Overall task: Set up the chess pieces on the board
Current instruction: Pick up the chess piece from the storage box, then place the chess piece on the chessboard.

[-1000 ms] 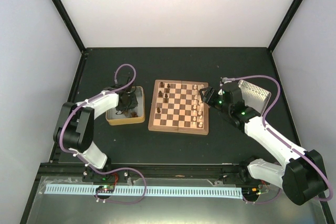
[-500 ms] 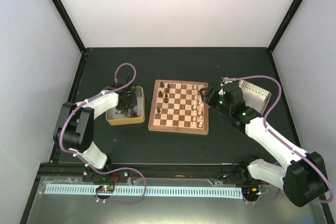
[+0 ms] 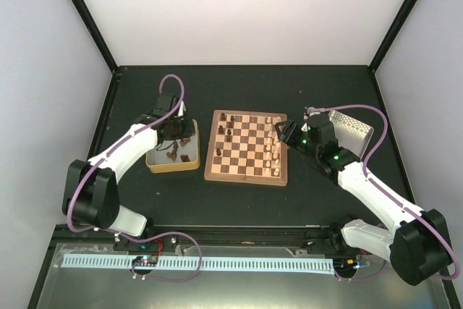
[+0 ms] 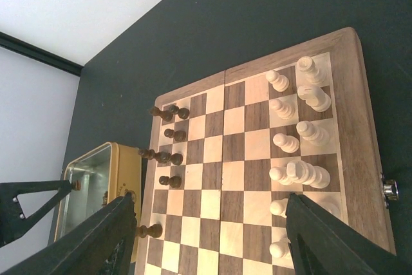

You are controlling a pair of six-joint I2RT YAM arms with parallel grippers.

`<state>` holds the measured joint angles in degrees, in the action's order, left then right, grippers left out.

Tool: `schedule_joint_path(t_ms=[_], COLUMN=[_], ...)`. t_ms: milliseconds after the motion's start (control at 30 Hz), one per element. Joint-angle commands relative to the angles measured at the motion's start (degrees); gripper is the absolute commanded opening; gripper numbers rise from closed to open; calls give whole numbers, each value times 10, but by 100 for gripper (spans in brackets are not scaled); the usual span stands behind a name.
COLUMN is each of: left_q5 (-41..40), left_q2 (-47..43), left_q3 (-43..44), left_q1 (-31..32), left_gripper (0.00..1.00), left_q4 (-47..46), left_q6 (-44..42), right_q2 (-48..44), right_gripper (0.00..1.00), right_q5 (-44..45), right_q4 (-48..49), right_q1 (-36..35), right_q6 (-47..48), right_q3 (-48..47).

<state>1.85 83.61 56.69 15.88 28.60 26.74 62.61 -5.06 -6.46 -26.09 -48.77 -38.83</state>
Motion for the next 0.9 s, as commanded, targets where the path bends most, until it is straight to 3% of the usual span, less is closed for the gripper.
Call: schedule_joint_path(t_ms=[0, 367, 467, 567, 867], left_q5=[96, 27, -31, -82, -68], left_q2=[-14, 78, 114, 143, 195], left_q3=[37, 115, 146, 162, 170], left_q1=[38, 176, 203, 222, 232], left_gripper=[8, 9, 10, 10, 10], left_q4=[-23, 6, 41, 59, 68], left_q6=[-32, -84, -85, -93, -81], right_q2=[-2, 3, 3, 4, 8], right_gripper=[65, 65, 65, 65, 65], right_q5=[4, 8, 11, 16, 17], right_q4=[7, 6, 4, 2, 2], right_q1=[3, 3, 3, 3, 3], right_q6=[-4, -5, -5, -5, 1], right_q3=[5, 4, 3, 2, 1])
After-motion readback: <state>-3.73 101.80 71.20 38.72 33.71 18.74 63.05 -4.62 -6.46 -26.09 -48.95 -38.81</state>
